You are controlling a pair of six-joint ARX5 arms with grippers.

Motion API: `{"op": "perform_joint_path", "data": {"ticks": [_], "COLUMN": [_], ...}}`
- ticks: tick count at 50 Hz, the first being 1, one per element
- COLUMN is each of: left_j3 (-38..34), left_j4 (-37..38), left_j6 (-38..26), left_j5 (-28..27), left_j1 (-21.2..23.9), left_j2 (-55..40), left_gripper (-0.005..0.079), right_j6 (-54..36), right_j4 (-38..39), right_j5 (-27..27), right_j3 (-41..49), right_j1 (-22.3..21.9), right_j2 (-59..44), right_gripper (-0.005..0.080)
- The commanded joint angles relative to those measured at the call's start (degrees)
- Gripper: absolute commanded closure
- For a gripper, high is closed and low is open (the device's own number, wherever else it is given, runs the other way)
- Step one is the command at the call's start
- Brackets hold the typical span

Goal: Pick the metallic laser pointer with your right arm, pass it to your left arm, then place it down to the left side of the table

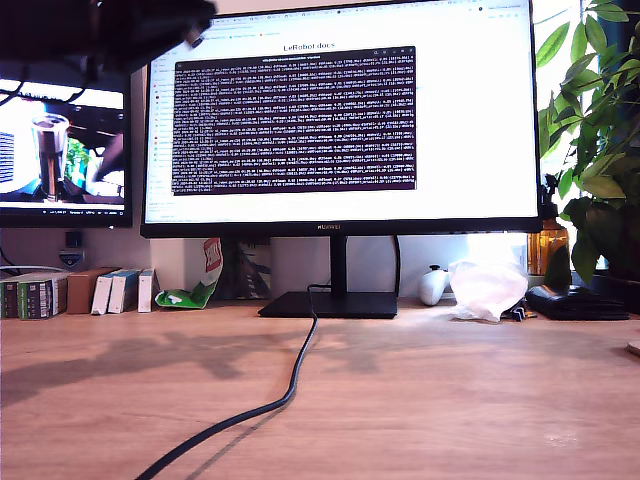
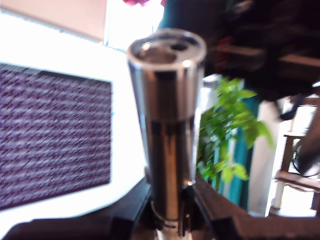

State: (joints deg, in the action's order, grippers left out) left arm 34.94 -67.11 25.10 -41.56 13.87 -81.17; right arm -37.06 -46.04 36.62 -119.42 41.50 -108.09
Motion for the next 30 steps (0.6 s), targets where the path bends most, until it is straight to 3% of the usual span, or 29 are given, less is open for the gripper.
{"op": "perform_joint_path", "data": {"ticks": [1,11,21,30], "left_j3": [0.44,0.44,0.44,0.44], "left_j4": [-0.11,0.85,4.11,6.32], "left_j6": [-1.22,-1.16,-1.55,-3.13], "left_j5": [-0.92,-4.79,-7.32,-9.33], "left_j1": [-1.44,-5.86,-8.37,-9.42], "left_j2": [-0.63,-0.57,-0.57,-0.26], "left_gripper": [0.0767,0.0767,0.0766,0.0766], "right_j6": [0.48,1.29,1.27,3.10], "right_j4": [-0.26,-2.58,-6.36,-8.39], "right_j5": [-0.31,-0.42,-0.74,-1.18], "right_j3": [-0.50,-0.50,-0.50,-0.50], "right_j1": [-1.25,-5.29,-9.11,-11.72], "right_j2": [1.51,1.51,1.51,1.51], "right_gripper": [0.0372,0.0425,0.0772,0.0762]}}
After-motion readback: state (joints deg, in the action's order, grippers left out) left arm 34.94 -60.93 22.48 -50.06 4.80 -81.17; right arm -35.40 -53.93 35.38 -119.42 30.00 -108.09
